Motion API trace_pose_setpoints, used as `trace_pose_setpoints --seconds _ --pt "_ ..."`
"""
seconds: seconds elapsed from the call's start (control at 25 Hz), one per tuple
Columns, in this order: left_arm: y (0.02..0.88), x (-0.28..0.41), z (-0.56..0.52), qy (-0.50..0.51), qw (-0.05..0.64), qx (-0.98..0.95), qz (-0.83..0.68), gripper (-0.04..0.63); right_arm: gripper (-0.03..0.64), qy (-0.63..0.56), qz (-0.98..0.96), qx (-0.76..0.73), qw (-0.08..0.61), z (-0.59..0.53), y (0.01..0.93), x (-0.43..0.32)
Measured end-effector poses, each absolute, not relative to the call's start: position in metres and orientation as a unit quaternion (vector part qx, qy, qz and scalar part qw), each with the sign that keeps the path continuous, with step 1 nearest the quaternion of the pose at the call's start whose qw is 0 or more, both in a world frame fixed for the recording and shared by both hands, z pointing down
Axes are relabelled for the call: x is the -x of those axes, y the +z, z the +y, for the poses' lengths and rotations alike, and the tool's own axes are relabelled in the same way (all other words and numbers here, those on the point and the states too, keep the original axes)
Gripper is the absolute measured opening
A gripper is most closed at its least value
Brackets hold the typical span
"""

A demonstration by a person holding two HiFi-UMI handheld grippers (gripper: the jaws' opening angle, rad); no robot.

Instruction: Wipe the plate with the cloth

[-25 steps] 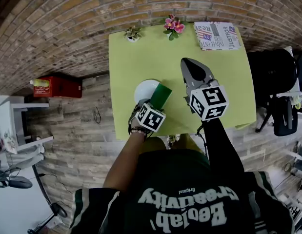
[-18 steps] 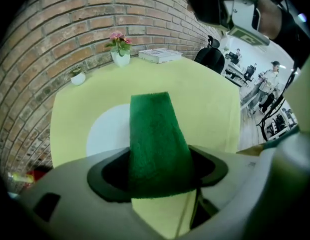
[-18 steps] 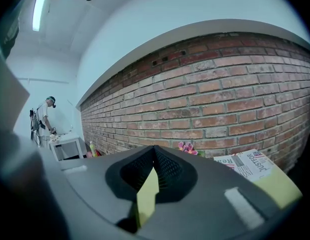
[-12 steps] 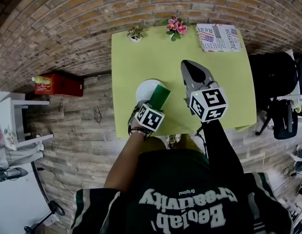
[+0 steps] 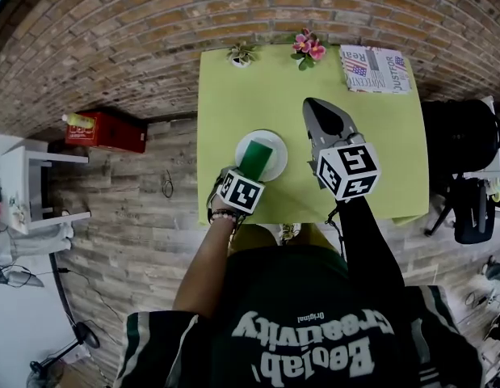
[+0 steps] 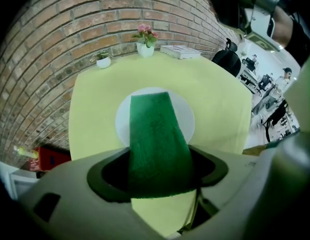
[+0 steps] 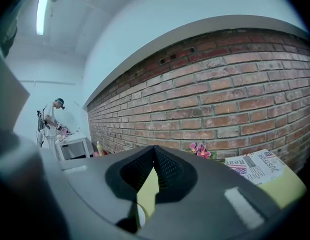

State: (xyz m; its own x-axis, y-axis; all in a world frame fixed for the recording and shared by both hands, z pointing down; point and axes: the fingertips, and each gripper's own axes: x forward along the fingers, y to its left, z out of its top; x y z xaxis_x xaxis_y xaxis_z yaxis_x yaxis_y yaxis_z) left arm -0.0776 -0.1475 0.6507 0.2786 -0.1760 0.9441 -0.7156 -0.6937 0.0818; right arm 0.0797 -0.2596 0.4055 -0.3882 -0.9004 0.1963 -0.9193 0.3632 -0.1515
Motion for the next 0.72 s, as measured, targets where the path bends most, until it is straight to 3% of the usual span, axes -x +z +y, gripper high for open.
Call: trace_pose_setpoints --seconds 0.72 --pt "0.641 0.130 -0.155 0.519 0.280 -0.722 -0.363 0.347 0.014 0.108 -0.838 -0.533 0.034 -0.268 0.391 -0.065"
